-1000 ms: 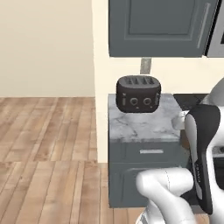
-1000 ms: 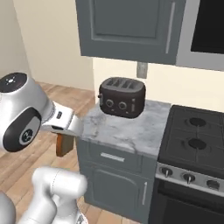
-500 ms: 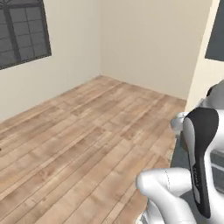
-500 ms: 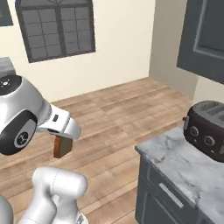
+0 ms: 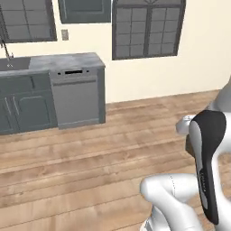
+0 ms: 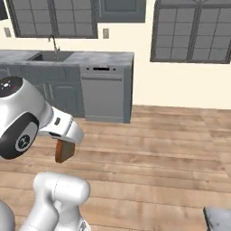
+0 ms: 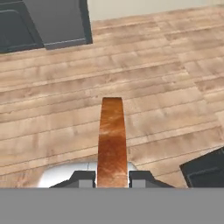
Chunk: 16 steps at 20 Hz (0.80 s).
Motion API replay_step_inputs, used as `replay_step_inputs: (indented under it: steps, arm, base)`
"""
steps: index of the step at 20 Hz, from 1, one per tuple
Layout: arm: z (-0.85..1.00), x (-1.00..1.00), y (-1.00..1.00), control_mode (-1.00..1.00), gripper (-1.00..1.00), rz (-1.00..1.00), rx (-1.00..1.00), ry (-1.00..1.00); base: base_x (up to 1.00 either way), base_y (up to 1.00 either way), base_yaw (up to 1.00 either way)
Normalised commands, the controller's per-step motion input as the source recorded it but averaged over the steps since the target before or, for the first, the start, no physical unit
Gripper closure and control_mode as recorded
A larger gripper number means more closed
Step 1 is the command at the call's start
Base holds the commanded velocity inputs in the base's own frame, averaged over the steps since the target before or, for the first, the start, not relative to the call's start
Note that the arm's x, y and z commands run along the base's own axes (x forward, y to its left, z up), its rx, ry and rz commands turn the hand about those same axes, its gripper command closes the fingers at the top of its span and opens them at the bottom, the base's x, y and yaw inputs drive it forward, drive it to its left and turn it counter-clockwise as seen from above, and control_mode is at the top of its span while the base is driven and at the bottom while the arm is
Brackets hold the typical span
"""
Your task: Start the toaster. Once the lever pops up, take the bread to the plate on the dining counter.
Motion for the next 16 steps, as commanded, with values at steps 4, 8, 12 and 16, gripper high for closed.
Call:
replay_step_inputs:
  steps: [4,8,12,16]
  arm:
    - [0.00,0.00,0.00,1.00,1.00,0.00,0.00,0.00]
    - [0.00,0.00,0.00,1.00,1.00,0.00,0.00,0.00]
    - [0.00,0.00,0.00,1.00,1.00,0.00,0.00,0.00]
    - [0.00,0.00,0.00,1.00,1.00,0.00,0.00,0.00]
  base:
    - [-0.13,0.28,1.00]
    - [0.06,0.20,0.91]
    - [0.21,0.10,0.86]
    - [0.17,0.07,0.88]
